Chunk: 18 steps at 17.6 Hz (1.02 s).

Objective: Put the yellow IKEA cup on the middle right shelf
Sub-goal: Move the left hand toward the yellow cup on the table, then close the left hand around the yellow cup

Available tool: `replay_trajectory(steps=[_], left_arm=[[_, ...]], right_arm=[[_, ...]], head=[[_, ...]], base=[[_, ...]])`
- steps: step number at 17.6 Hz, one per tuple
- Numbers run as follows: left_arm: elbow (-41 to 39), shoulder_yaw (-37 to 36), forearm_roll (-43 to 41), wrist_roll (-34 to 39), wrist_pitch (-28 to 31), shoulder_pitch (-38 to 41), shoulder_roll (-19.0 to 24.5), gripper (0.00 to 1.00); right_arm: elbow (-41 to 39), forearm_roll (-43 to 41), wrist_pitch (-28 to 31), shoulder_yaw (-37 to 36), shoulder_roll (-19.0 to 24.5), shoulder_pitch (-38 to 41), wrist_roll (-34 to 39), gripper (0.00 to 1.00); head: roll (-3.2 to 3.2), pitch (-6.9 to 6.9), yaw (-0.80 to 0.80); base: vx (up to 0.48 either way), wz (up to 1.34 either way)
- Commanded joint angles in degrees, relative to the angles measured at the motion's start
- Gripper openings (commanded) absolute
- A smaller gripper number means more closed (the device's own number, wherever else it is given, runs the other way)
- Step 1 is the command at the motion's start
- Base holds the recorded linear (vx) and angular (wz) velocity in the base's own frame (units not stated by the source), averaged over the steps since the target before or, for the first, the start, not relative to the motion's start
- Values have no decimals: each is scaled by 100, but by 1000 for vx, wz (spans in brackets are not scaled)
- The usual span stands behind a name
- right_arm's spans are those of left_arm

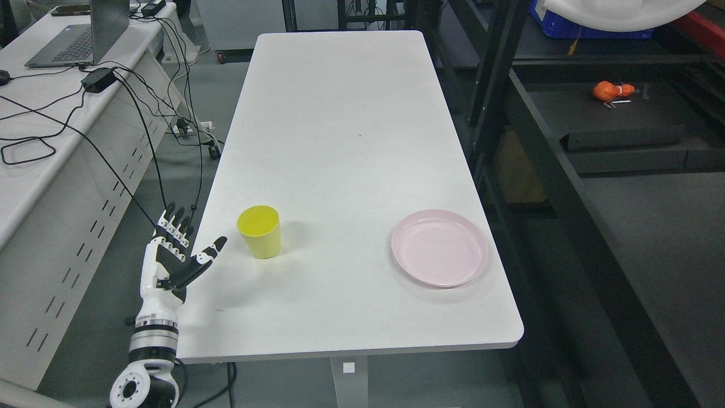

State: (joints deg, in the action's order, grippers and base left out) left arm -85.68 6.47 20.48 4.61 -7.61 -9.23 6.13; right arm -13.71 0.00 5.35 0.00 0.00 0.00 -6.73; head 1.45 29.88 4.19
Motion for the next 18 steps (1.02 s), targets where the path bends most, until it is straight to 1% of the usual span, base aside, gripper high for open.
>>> replay_trajectory(steps=[1,6,10,13,18], left_arm=[[1430,-233,0,-4,5,-719,-103,99],[1747,-962,0,-13,5,-1089,-173,99],[1748,-1455,9,-153,5,-1142,-252,99],[1791,-1509,0,-162,5,-1125,-340,99],[2178,-1430,0,-153,5,-1142,-297,99]], right_arm=[[0,-141,1,97,-100,79,5,99],[0,-141,1,97,-100,79,5,99],[0,-141,1,97,-100,79,5,99],[0,-141,1,97,-100,79,5,99],[-9,-141,1,97,-100,79,5,99]], head=[[0,0,0],[0,0,0],[0,0,0],[0,0,0],[0,0,0]], base=[[0,0],[0,0],[0,0],[0,0],[0,0]])
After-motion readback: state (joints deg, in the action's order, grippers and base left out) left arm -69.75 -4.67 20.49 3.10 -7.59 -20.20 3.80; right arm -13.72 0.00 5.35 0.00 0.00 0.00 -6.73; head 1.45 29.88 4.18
